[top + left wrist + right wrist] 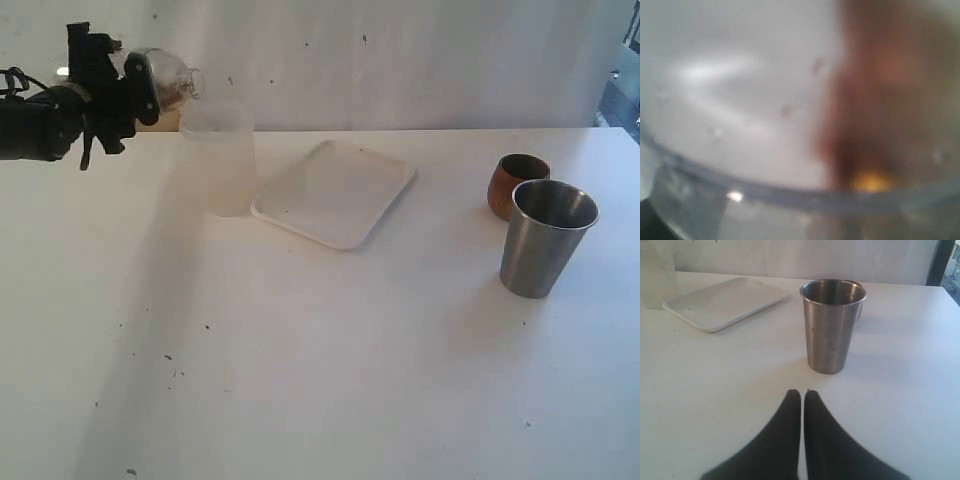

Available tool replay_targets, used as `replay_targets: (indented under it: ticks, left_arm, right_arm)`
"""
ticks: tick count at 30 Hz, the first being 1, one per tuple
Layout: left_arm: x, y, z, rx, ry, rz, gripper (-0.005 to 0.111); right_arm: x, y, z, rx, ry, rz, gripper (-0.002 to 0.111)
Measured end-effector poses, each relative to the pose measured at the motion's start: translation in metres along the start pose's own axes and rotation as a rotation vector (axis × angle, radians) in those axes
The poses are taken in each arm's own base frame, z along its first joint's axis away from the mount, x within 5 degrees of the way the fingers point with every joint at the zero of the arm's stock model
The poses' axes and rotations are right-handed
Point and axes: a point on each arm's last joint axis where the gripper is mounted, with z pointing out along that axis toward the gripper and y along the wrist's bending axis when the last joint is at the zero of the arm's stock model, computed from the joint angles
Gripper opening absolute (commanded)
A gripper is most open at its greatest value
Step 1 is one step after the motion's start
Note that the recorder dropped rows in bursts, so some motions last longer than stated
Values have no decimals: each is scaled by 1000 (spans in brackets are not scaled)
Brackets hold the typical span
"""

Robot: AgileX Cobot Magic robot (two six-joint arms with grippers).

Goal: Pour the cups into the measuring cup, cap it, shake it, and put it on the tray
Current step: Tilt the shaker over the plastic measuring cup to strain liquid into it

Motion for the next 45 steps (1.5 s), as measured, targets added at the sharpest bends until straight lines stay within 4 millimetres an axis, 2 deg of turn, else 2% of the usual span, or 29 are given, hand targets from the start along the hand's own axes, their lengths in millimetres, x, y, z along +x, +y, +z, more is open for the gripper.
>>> replay_targets:
  ticks: [21, 30, 45]
  left_arm:
    - [-1, 3, 0, -35, -14, 145, 0]
    - [-4, 18, -3, -80, -20, 159, 0]
    - [-4, 18, -3, -81, -22, 176, 0]
  right_arm:
    - [0, 0, 0, 0, 0, 0, 3]
    - [0, 0, 0, 0, 0, 0, 3]
    - [0, 0, 0, 0, 0, 0, 3]
